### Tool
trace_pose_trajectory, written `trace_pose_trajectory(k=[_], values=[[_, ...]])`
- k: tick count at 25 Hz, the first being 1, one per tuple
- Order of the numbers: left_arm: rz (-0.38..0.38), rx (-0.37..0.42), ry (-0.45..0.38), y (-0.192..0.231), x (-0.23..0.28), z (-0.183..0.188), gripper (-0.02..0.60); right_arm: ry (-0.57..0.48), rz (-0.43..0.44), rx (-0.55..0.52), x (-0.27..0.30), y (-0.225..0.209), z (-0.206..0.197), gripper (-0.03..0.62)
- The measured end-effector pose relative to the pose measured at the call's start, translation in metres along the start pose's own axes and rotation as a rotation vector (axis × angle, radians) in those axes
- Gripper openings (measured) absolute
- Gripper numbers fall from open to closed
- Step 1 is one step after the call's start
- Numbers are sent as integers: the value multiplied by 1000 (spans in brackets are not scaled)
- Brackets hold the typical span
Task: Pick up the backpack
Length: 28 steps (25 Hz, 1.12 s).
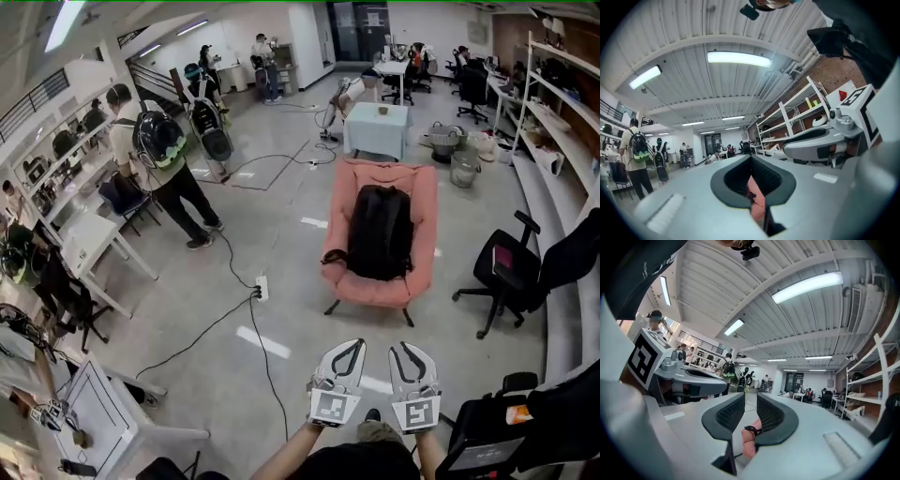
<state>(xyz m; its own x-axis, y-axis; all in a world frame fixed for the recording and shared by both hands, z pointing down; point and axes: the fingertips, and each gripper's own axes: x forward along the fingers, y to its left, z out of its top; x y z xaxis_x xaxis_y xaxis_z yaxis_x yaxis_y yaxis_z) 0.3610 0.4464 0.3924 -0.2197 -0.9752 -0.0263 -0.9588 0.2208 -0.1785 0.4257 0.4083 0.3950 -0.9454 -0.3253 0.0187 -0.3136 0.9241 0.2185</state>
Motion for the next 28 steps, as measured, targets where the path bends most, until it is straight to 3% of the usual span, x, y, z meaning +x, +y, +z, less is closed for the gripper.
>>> trace_pose_trajectory(k=[3, 6, 9, 14, 20, 28], values=[[-2, 43, 4, -2, 45, 0, 2, 3, 34, 26, 26, -33, -7, 75], [-5, 2, 26, -6, 74, -13, 2, 17, 79, 23, 43, -52, -19, 61], [14, -30, 42, -1, 93, -25, 2, 37, 64, 4, 54, -73, -34, 57], [11, -11, 65, 23, 124, -39, 2, 92, 58, 69, 85, -88, -58, 51], [-8, -78, 93, 66, 181, -67, 2, 113, 44, 41, 146, -98, -63, 46], [-110, -69, 45, 159, 261, -88, 2, 115, -35, -50, 280, -120, -35, 49]])
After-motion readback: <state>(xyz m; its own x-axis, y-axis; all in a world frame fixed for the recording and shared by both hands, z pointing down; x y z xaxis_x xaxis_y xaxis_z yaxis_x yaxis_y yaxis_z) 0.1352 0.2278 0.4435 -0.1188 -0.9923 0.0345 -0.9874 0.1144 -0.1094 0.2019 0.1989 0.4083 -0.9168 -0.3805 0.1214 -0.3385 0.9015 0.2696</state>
